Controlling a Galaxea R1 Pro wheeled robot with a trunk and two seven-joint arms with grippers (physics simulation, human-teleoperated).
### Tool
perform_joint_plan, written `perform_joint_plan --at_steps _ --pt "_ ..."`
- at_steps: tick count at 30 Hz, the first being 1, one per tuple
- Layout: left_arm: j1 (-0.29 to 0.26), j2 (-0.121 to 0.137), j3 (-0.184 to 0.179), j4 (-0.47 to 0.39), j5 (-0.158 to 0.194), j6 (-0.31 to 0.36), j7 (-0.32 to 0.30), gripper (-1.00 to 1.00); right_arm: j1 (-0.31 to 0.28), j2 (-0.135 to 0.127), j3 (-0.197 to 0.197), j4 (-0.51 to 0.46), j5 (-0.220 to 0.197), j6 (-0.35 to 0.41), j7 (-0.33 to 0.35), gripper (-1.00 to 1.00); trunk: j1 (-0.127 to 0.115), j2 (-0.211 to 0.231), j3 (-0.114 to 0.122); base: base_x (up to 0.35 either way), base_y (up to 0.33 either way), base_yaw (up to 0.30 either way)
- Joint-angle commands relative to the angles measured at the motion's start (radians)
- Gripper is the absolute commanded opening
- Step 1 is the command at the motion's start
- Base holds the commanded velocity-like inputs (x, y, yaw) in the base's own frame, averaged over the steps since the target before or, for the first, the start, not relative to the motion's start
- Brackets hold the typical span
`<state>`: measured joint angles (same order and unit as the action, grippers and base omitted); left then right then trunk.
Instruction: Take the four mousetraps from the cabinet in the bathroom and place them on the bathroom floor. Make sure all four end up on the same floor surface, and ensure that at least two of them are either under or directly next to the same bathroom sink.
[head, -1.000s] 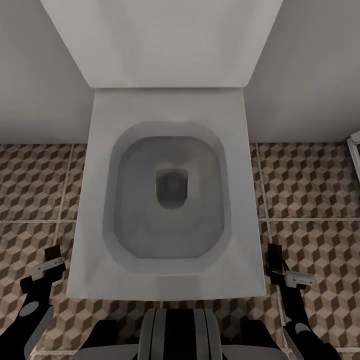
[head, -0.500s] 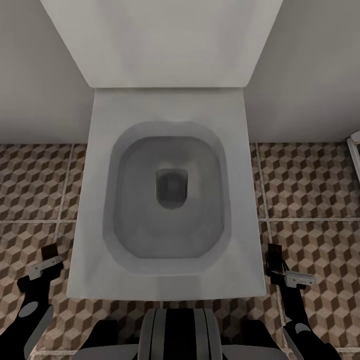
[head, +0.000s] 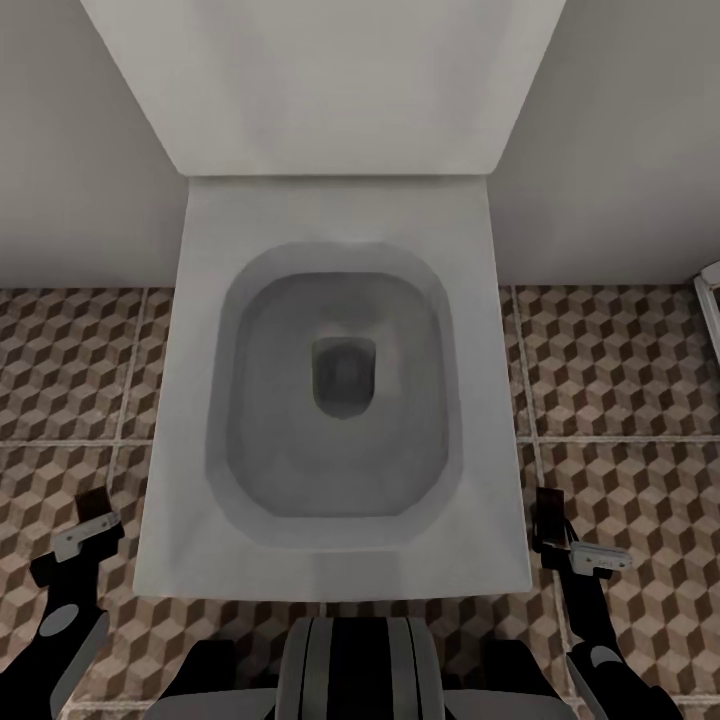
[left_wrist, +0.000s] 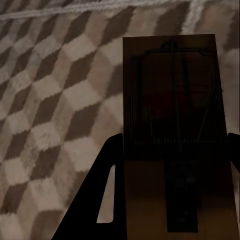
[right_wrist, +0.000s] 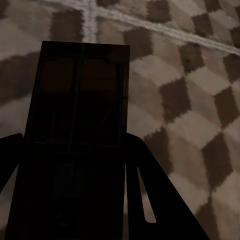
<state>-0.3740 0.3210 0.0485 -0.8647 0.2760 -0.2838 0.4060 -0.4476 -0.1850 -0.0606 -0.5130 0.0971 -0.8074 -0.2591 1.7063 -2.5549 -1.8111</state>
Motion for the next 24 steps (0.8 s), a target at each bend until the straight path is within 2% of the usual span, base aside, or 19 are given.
perform_joint_plan --at_steps 1,19,24 --pt "0.0 0.0 -0.003 0.0 0.008 -0.005 0.004 -1.0 0.0 -0.001 -0.003 0.001 0.007 -0.002 -0.001 -1.0 0.0 0.0 0.0 0.0 0.0 0.0" --pt "0.0 -0.002 -0.006 0.001 0.008 -0.003 0.004 -1.0 0.0 -0.002 0.0 0.001 0.01 -0.003 0.008 -1.0 0.0 0.0 0.0 0.0 0.0 0.0" --pt "0.0 -0.003 -0.007 0.001 0.008 -0.003 0.004 -1.0 0.0 -0.003 -0.007 0.001 -0.003 -0.003 0.119 -1.0 0.0 0.0 0.0 0.0 0.0 0.0"
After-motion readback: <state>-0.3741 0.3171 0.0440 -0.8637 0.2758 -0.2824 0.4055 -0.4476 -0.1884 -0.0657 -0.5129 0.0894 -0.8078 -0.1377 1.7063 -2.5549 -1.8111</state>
